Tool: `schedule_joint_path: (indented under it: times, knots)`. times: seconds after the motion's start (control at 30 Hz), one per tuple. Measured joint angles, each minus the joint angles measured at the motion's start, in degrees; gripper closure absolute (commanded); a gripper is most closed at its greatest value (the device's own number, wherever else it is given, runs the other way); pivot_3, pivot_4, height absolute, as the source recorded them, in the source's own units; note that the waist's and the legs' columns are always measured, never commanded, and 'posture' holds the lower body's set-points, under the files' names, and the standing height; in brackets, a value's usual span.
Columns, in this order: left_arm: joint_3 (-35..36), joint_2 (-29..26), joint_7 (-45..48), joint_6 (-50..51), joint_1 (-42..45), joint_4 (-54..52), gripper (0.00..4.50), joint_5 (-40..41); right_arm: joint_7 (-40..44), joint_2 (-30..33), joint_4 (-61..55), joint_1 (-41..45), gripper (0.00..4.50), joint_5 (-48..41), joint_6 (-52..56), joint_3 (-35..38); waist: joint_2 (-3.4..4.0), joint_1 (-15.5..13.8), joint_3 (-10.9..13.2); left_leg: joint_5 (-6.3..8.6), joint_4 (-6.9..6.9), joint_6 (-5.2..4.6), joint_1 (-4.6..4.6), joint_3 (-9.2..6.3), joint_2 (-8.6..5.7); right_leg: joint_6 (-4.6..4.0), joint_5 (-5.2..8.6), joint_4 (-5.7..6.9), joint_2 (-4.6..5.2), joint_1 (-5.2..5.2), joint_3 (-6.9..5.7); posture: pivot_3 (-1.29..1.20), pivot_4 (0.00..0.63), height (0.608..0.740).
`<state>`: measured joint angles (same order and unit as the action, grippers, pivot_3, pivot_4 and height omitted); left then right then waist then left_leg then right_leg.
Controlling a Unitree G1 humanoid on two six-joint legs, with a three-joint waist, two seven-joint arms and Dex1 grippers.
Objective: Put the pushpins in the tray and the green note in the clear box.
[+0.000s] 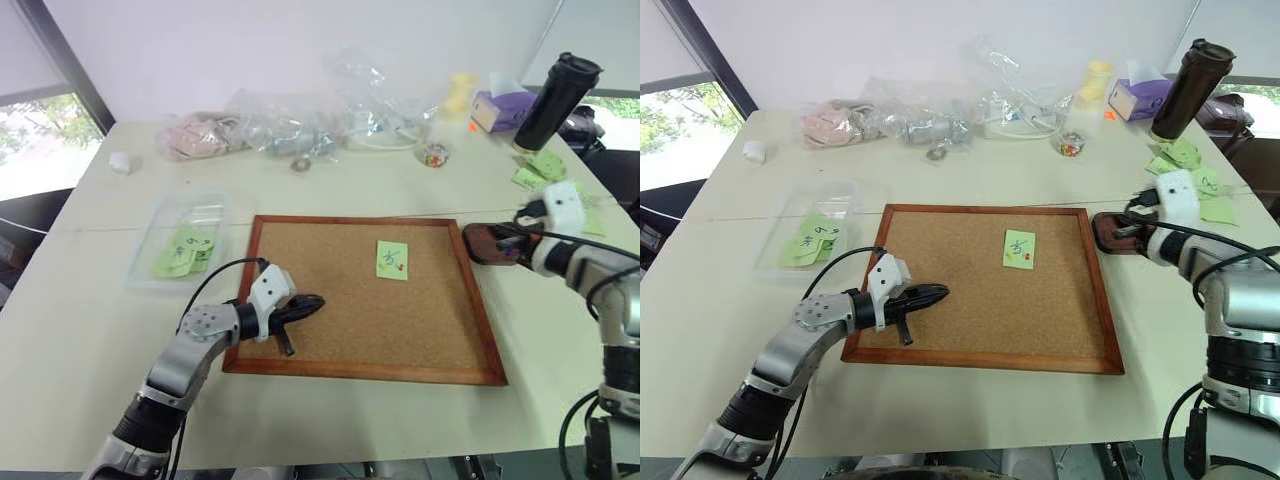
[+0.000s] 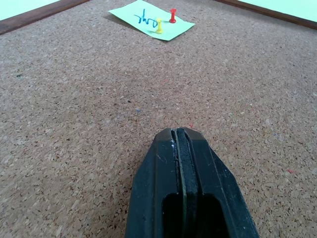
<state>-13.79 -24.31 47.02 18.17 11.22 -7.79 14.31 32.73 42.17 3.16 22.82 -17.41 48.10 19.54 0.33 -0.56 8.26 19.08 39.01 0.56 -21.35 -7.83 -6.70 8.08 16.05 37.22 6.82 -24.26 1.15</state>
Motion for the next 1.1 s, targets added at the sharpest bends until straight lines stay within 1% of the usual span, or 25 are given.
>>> schedule_joint_path:
  times: [0.1,0.33,0.37,0.4,0.5,0.53,0.57,0.63,0.93,1.03,1.1]
  knots:
    - [-0.1,0.1,0.0,0.0,0.0,0.0,4.5,0.0,-0.1,-0.1,4.1,0.0,4.45,0.3,-2.0,-0.4,0.03,0.0,0.0,0.0,0.01,0.0,0.0,0.0,0.0,0.0,0.0,0.0,0.0,0.01,0.0,0.0,0.15,0.74]
    - [0.0,-0.1,-0.6,-0.1,-0.1,-0.1,4.5,0.0,0.1,-0.5,6.8,0.5,4.45,0.3,-4.3,-1.6,0.06,0.0,0.0,0.0,0.0,0.0,0.0,0.0,0.0,0.0,0.0,0.0,-0.01,0.0,0.0,0.0,0.15,0.74]
    - [0.0,-0.1,-0.7,-0.1,-0.1,-0.1,4.5,0.0,0.1,-0.5,7.5,0.7,3.84,0.3,-4.8,-2.0,0.06,0.0,0.0,0.0,0.01,0.0,0.0,0.0,0.0,0.0,0.0,0.0,-0.01,0.0,0.0,0.0,0.15,0.74]
    - [0.0,-0.1,-0.8,-0.1,-0.2,-0.2,4.5,0.0,0.1,-0.6,8.2,0.7,3.61,0.4,-5.0,-2.4,0.06,0.0,0.0,0.0,0.0,0.0,0.0,0.0,0.0,0.0,0.0,0.0,-0.01,0.0,0.0,0.0,0.15,0.74]
    - [0.0,-0.1,-0.9,-0.2,-0.2,-0.2,4.5,0.0,0.2,-0.6,9.6,1.0,2.24,0.4,-5.3,-3.1,0.07,0.0,0.0,0.0,0.0,0.0,0.0,0.0,0.0,0.0,0.0,0.0,-0.01,0.0,0.0,0.0,0.15,0.74]
    - [0.0,-0.1,-0.9,-0.2,-0.3,-0.2,4.5,0.0,0.2,-0.6,9.8,1.2,1.64,0.4,-5.4,-3.3,0.07,0.0,0.0,0.0,0.0,0.0,0.0,0.0,0.0,0.0,0.0,0.0,-0.01,0.0,0.0,0.0,0.15,0.74]
    - [0.0,-0.1,-0.9,-0.2,-0.3,-0.2,4.5,0.0,0.2,-0.6,9.8,1.3,1.24,0.3,-5.6,-3.3,0.07,0.0,0.0,0.0,0.0,0.0,0.0,0.0,0.0,0.0,0.0,0.0,-0.01,0.0,0.0,0.0,0.15,0.74]
    - [0.0,-0.1,-1.0,-0.2,-0.3,-0.2,4.5,0.0,0.3,-0.6,9.9,1.6,0.24,0.3,-5.9,-3.5,0.07,0.0,0.0,0.0,0.0,0.0,0.0,0.0,0.01,0.0,0.0,0.0,-0.01,0.0,0.0,0.0,0.15,0.74]
    - [0.0,-0.1,-1.0,-0.7,-0.4,-0.1,4.5,0.0,0.9,-0.6,9.7,2.1,0.24,0.2,-5.9,-3.6,0.08,0.0,0.0,0.0,0.0,0.0,0.0,0.0,0.01,0.0,0.0,0.0,-0.01,0.0,0.0,0.0,0.15,0.74]
    - [0.0,-0.2,-0.9,-1.2,-0.3,0.2,4.5,0.0,2.5,-0.6,6.0,2.1,0.24,-1.9,-3.7,-3.6,0.08,0.0,0.0,0.0,0.0,0.0,-0.01,0.0,0.01,0.0,0.0,0.0,0.0,-0.01,0.01,0.0,0.15,0.74]
    - [-0.1,-0.2,-0.9,-1.3,-0.2,0.4,4.5,0.0,4.8,-0.4,0.9,2.0,0.24,-4.1,-1.7,-4.0,0.09,0.0,0.0,0.0,0.01,0.0,-0.01,0.0,0.02,0.0,0.0,0.0,-0.01,0.0,0.0,0.0,0.15,0.74]
